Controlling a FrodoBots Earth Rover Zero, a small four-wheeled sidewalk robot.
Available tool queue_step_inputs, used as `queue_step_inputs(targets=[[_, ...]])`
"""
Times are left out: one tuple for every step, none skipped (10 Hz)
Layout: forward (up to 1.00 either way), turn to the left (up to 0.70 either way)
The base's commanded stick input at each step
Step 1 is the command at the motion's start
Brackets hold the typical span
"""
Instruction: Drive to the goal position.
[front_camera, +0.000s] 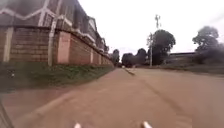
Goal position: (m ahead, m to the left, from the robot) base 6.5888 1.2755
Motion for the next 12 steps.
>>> queue_step_inputs(targets=[[0.7,0.0],[0.7,0.01],[0.7,0.03],[0.7,0.1],[0.7,0.11],[0.7,0.06],[0.7,0.12],[0.7,0.18],[0.7,0.16],[0.7,0.15],[0.7,0.0],[0.7,0.0]])
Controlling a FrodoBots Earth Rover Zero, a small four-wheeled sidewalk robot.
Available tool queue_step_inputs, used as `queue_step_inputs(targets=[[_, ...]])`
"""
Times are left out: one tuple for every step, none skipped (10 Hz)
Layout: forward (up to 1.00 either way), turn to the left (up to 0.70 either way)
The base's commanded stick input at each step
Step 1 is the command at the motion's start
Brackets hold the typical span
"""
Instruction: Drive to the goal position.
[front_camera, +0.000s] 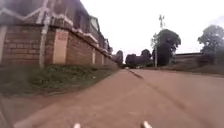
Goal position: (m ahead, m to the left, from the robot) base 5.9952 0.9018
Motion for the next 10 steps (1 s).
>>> queue_step_inputs(targets=[[0.7,0.04],[0.7,0.02],[0.7,0.0],[0.7,0.12],[0.7,0.15],[0.7,0.0],[0.7,0.0],[0.7,-0.35],[0.7,-0.35],[0.7,-0.35]])
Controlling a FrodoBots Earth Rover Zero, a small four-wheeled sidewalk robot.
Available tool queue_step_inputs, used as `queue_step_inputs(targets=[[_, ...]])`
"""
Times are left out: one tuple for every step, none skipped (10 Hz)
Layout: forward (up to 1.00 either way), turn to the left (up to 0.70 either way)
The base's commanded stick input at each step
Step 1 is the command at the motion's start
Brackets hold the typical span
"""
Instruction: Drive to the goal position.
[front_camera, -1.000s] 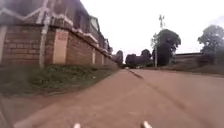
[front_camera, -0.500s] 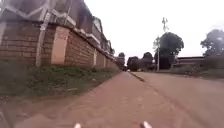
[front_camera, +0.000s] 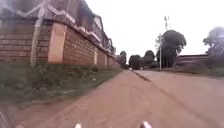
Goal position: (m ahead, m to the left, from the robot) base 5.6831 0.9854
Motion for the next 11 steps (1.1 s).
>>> queue_step_inputs(targets=[[0.7,-0.35],[0.7,-0.35],[0.7,-0.35],[0.7,-0.35],[0.7,-0.35],[0.7,-0.15],[0.7,0.0],[0.7,0.03],[0.7,0.08],[0.7,0.05],[0.7,0.03]])
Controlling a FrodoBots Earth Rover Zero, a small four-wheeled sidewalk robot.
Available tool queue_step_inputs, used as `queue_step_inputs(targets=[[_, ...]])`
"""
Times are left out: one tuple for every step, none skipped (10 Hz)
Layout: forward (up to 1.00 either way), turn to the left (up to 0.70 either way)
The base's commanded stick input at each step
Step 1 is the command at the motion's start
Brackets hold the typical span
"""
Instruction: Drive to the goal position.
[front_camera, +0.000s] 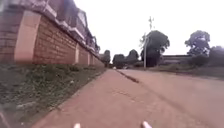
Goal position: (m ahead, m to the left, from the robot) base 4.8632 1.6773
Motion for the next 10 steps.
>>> queue_step_inputs(targets=[[0.7,0.0],[0.7,0.01],[0.7,0.02],[0.7,0.0],[0.7,0.0],[0.64,0.0],[0.56,0.0],[0.5,0.0],[0.5,0.0],[0.5,0.0]])
